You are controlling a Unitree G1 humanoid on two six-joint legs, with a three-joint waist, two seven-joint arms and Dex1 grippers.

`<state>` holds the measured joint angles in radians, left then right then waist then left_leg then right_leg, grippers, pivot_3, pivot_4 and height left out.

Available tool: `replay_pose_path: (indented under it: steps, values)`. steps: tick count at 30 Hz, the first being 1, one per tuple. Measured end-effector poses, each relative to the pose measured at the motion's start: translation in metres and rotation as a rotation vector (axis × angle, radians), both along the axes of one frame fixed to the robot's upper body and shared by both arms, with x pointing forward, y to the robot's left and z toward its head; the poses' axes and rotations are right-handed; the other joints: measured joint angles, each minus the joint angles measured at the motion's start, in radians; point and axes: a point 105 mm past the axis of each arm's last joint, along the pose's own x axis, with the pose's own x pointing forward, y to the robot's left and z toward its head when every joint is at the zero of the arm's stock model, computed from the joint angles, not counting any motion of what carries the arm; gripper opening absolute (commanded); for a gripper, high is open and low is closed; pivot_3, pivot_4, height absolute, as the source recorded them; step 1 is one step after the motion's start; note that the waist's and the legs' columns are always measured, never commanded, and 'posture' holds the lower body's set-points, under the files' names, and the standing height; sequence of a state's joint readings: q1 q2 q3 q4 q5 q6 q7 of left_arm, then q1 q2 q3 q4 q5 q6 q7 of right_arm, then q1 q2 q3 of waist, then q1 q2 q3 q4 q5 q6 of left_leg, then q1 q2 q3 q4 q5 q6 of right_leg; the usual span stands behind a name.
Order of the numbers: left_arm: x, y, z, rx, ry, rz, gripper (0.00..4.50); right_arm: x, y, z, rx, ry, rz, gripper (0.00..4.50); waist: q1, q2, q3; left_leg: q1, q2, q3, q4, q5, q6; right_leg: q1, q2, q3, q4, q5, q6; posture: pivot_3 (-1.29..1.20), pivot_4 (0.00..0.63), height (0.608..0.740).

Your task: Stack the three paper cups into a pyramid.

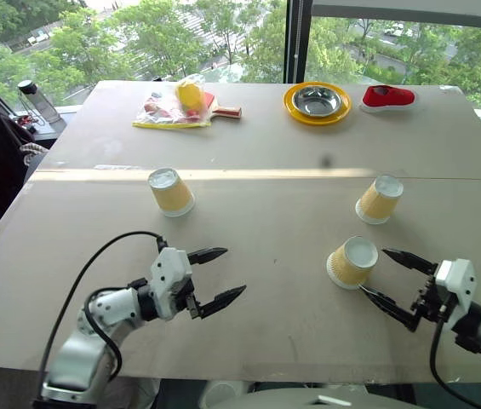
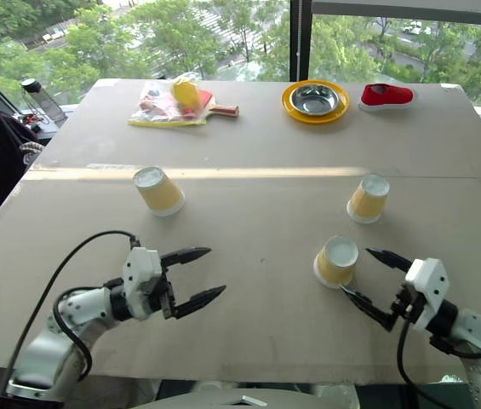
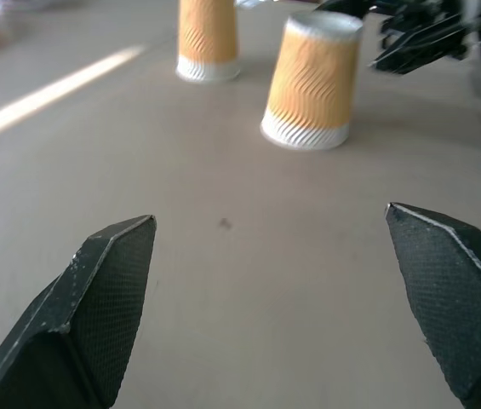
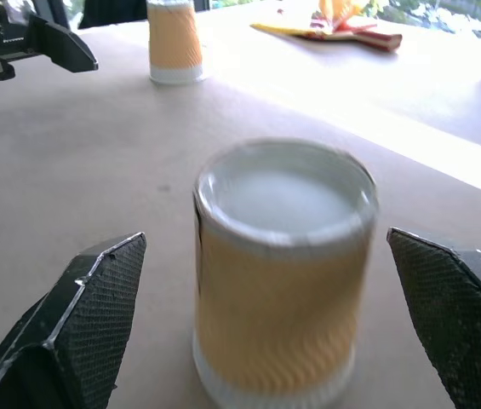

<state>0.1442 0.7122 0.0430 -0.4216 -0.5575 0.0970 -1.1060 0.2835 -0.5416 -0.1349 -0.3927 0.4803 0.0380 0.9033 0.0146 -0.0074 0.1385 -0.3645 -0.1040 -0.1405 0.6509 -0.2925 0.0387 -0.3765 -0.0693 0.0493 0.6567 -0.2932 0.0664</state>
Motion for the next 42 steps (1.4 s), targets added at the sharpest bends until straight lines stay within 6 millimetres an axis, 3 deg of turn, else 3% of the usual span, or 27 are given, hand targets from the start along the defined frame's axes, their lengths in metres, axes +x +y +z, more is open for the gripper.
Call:
replay_pose_path:
  steps: [6, 9, 10, 13, 18, 21, 23, 24, 29, 36, 40, 42]
  values:
    - [0.002, -0.007, 0.019, -0.013, -0.001, -0.104, 4.43, 0.009, 0.003, -0.002, 0.013, 0.024, -0.029, 4.50, -0.001, 0.000, 0.002, -0.001, 0.000, -0.001, 0.000, 0.000, 0.000, 0.000, 0.000, -0.004, -0.002, 0.000, 0.000, 0.00, 0.150, 0.740]
    - [0.001, -0.009, 0.023, -0.009, -0.012, -0.126, 4.50, 0.010, 0.004, -0.002, 0.019, 0.025, -0.031, 3.85, -0.004, 0.001, 0.002, -0.001, 0.000, 0.000, 0.000, 0.000, 0.000, 0.000, 0.000, -0.003, -0.003, 0.000, 0.000, 0.00, 0.150, 0.740]
    - [0.001, -0.009, 0.023, -0.012, -0.002, -0.129, 4.50, 0.010, 0.004, -0.003, 0.020, 0.029, -0.030, 3.32, -0.007, 0.001, 0.002, -0.001, 0.000, 0.000, 0.000, 0.000, 0.000, 0.000, 0.000, -0.003, -0.003, 0.000, 0.000, 0.00, 0.150, 0.740]
    - [0.001, -0.010, 0.022, -0.014, 0.014, -0.129, 4.50, 0.010, 0.005, -0.004, 0.021, 0.034, -0.031, 2.31, -0.003, 0.001, 0.003, -0.001, 0.000, 0.000, 0.000, 0.000, 0.000, 0.000, 0.000, -0.003, -0.002, 0.000, 0.000, 0.00, 0.150, 0.740]
    - [-0.001, -0.013, 0.024, -0.022, 0.020, -0.122, 4.50, 0.012, 0.007, -0.003, 0.031, 0.046, -0.031, 2.31, -0.003, 0.001, 0.002, 0.000, 0.000, 0.000, 0.000, 0.000, 0.000, 0.000, 0.000, -0.003, -0.002, 0.000, 0.000, 0.00, 0.150, 0.740]
    - [0.003, -0.013, 0.025, -0.053, 0.024, -0.054, 4.50, 0.026, 0.022, 0.004, 0.046, 0.024, -0.010, 2.31, -0.013, 0.001, 0.003, 0.000, 0.000, 0.000, 0.000, 0.000, -0.001, 0.000, 0.001, -0.002, -0.001, 0.000, 0.000, 0.00, 0.150, 0.740]
    - [0.011, -0.011, 0.026, -0.079, 0.017, 0.026, 4.50, 0.040, 0.036, 0.011, 0.047, -0.003, -0.009, 2.31, -0.020, 0.000, 0.003, 0.001, 0.001, 0.000, 0.000, 0.000, -0.001, -0.001, 0.001, -0.003, 0.000, 0.000, 0.000, 0.00, 0.150, 0.740]
    - [0.021, -0.007, 0.026, -0.108, 0.015, 0.141, 4.50, 0.060, 0.055, 0.017, 0.039, -0.029, -0.019, 2.31, -0.027, 0.000, 0.003, 0.002, 0.001, 0.000, 0.000, 0.000, -0.001, -0.001, 0.001, -0.003, 0.001, 0.000, 0.000, 0.00, 0.150, 0.740]
    - [0.035, -0.003, 0.013, -0.186, 0.088, 0.412, 4.50, 0.111, 0.107, 0.029, 0.005, -0.051, -0.018, 2.31, -0.029, -0.001, 0.003, 0.000, 0.001, 0.001, 0.001, 0.001, -0.002, -0.003, 0.002, -0.004, 0.001, 0.000, 0.000, 0.00, 0.150, 0.740]
    - [0.038, 0.004, 0.001, -0.131, 0.092, 0.555, 4.50, 0.141, 0.146, 0.027, -0.024, -0.011, 0.008, 2.31, -0.032, -0.001, 0.003, 0.000, 0.000, 0.004, 0.000, 0.000, -0.003, -0.006, 0.000, -0.008, 0.001, 0.000, 0.000, 0.00, 0.150, 0.740]
    - [0.040, 0.008, 0.000, -0.120, 0.057, 0.611, 4.50, 0.151, 0.157, 0.029, -0.024, -0.003, 0.014, 4.06, -0.034, -0.001, 0.003, 0.000, 0.000, 0.003, 0.000, 0.000, -0.003, -0.008, 0.000, -0.009, 0.003, 0.000, -0.001, 0.00, 0.150, 0.740]
    - [0.044, 0.010, 0.002, -0.134, 0.036, 0.630, 4.50, 0.150, 0.156, 0.026, 0.005, 0.017, 0.018, 4.45, -0.028, -0.001, 0.003, 0.000, 0.000, 0.003, 0.000, 0.000, -0.003, -0.008, 0.000, -0.009, 0.003, 0.000, -0.001, 0.00, 0.150, 0.740]
